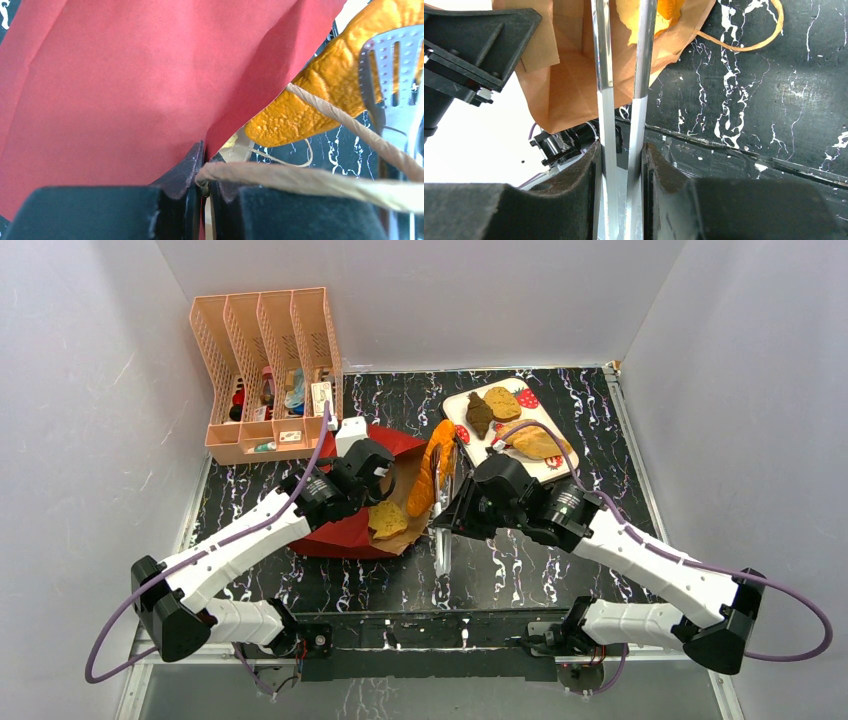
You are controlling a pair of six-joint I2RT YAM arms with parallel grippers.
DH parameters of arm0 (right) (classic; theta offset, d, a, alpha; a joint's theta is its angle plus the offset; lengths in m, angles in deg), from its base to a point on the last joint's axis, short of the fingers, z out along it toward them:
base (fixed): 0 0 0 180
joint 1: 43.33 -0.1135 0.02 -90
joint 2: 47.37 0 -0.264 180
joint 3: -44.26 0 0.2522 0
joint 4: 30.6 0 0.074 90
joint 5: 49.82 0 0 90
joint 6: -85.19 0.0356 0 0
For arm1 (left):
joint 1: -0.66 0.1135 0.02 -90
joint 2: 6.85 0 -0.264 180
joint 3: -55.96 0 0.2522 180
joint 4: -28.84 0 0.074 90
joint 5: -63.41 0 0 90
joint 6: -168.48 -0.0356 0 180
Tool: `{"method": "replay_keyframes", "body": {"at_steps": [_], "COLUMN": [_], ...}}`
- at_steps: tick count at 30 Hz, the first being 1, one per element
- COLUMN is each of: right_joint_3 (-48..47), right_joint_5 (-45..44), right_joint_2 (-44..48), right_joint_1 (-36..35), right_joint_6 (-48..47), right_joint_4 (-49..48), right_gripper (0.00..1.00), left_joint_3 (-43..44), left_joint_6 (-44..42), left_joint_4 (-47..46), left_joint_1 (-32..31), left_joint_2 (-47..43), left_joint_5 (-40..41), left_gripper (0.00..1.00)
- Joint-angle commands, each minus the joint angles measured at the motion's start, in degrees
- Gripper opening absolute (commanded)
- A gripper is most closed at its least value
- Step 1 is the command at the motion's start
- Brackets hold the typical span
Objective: Take the fake bread out of the paper bag
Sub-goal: Take out the fake bread from the paper bag, then place the fake bread in the container.
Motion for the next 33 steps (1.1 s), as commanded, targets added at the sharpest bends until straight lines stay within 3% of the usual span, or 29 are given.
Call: {"method": "replay_keyframes", "body": {"at_steps": [1,17,26,33], "right_joint_3": [-2.3,-10.1,-6.5,-4.6], "right_joint_5": [-3.8,-11.1,3.1,14.5], "right_joint_2": [3.4,2.0,-1.3,-7.5], "right_joint_1": [-0.1,5.1,27.1,37.6], "right_joint_6": [1.4,-0.7,-6.7,-8.7], "right_joint_4": [-4.2,-2.0,-10.1,-15.3], "right_gripper": [0.0,0.0,0.0,0.0], "left_joint_3": [-0.1,-1.5,-2.2,-1.3], "left_joint_6": [-0.8,-1.1,-2.0,-2.6], "left_joint_4": [1.0,3.3,4.0,4.9], "left_joint_1": [0.4,0.4,0.4,0.4], "left_joint_2": [-2.1,-4.6,-6.8,-7.2], "left_joint_5": [1.1,1.0,0.2,0.3], "left_gripper": [0.07,0.06,0.06,0.06]}}
